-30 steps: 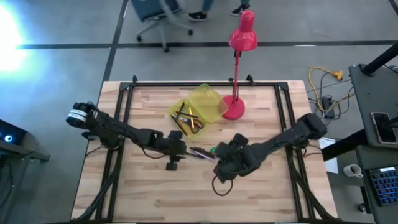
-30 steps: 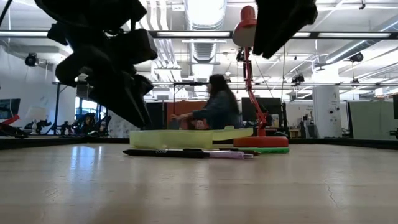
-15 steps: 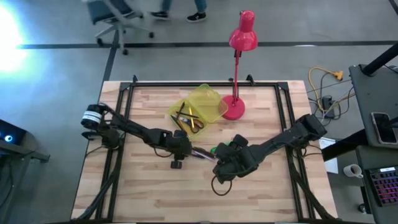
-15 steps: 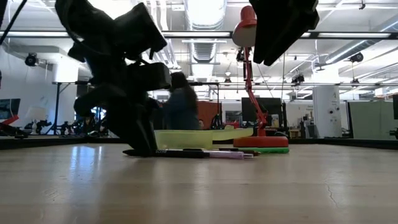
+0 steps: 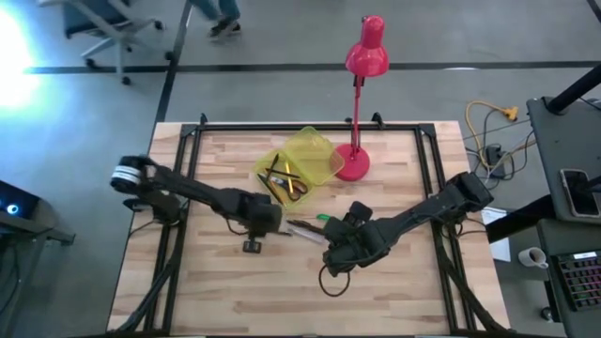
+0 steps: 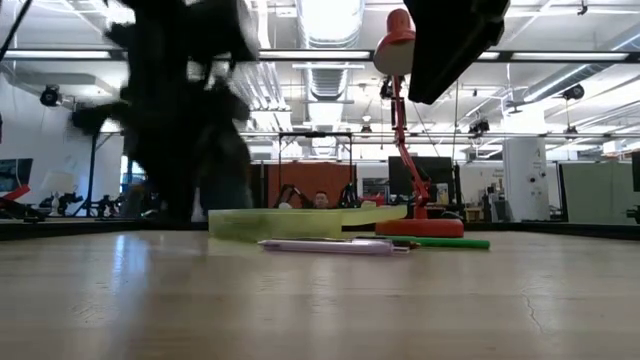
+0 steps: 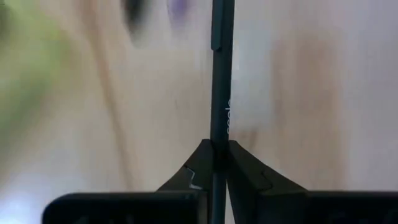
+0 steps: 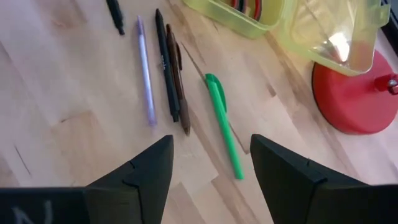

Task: Pick & place school supplies into a supply box
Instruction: Put the black pen into the yellow supply box, then put the green pen into the yellow supply box

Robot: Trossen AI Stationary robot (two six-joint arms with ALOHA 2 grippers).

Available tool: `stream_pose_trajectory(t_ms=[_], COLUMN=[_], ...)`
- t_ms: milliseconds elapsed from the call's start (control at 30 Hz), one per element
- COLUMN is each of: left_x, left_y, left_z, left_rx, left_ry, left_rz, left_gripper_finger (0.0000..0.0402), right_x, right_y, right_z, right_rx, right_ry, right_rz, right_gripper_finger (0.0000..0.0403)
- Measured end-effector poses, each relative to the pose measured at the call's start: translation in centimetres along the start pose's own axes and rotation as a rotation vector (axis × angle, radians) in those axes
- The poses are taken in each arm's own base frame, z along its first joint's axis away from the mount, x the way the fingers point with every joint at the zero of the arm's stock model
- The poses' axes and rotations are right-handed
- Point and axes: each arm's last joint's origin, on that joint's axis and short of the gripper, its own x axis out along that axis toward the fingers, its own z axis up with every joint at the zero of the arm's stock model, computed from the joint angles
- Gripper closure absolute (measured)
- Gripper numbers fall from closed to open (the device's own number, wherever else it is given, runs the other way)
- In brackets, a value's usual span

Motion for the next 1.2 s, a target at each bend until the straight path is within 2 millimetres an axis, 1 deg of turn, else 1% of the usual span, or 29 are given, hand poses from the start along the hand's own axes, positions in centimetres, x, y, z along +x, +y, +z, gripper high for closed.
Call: stream_pose_trajectory(t_ms=[67,133,167,233,300,367,467,533,600,667,733,800,867,933,1000,1067,1133,1200], left_x=[-3.0,-5.1,-5.8,-6.8,-7.6,-7.5,-6.2,-5.8,-5.1,-4.0,-3.3,-3.3,-3.3,-3.6,-4.7,-6.6,-8.3,-10.1], left_y=[0.5,2.2,3.2,5.2,7.2,9.5,12.7,14.2,15.2,15.8,16.3,16.6,16.7,16.7,16.3,15.5,14.1,12.3], left_z=[1.0,0.8,0.7,0.7,0.1,-0.1,-0.5,0.2,0.9,1.7,2.5,3.3,3.4,3.4,3.2,3.1,3.0,2.6], left_rx=[-0.026,-0.095,-0.118,-0.079,-0.016,0.017,0.070,0.121,0.164,0.182,0.183,0.172,0.151,0.120,0.071,-0.012,-0.094,-0.161], left_ry=[-0.114,-0.147,-0.173,-0.207,-0.167,-0.119,-0.013,0.004,0.028,0.053,0.062,0.057,0.082,0.100,0.106,0.067,-0.010,-0.100], left_rz=[0.062,0.149,0.176,0.230,0.273,0.305,0.326,0.341,0.333,0.318,0.313,0.314,0.297,0.288,0.284,0.288,0.263,0.222], left_gripper_finger=[0.0394,0.0394,0.0394,0.0394,0.0394,0.0394,0.0394,0.0384,0.0370,0.0353,0.0336,0.0320,0.0305,0.0294,0.0286,0.0284,0.0283,0.0282], right_x=[0.0,0.0,0.0,0.0,0.0,0.0,0.0,0.0,0.0,0.0,0.0,0.1,0.2,0.8,2.1,3.9,6.0,7.8], right_y=[0.0,0.0,0.0,-0.1,-0.1,-0.1,-0.2,-0.1,-0.1,-0.2,-0.3,-0.3,-0.3,-0.7,-1.4,-2.3,-3.0,-3.4], right_z=[0.0,0.0,0.1,0.1,0.2,0.2,0.2,0.2,0.1,0.0,-0.1,-0.2,-0.4,-0.7,-1.1,-1.5,-2.0,-2.2], right_rx=[0.005,0.007,0.008,0.010,0.010,0.011,0.014,0.015,0.006,-0.005,-0.006,0.012,0.036,0.091,0.140,0.150,0.111,0.049], right_ry=[-0.005,-0.010,-0.017,-0.037,-0.051,-0.051,-0.051,-0.051,-0.047,-0.033,-0.012,0.008,0.036,0.105,0.214,0.314,0.374,0.394], right_rz=[-0.004,-0.008,-0.012,-0.028,-0.038,-0.039,-0.038,-0.037,-0.037,-0.041,-0.036,-0.027,-0.021,-0.021,-0.028,-0.034,-0.014,0.064], right_gripper_finger=[0.0197,0.0197,0.0197,0.0197,0.0197,0.0197,0.0197,0.0197,0.0197,0.0197,0.0197,0.0197,0.0197,0.0197,0.0197,0.0197,0.0197,0.0197])
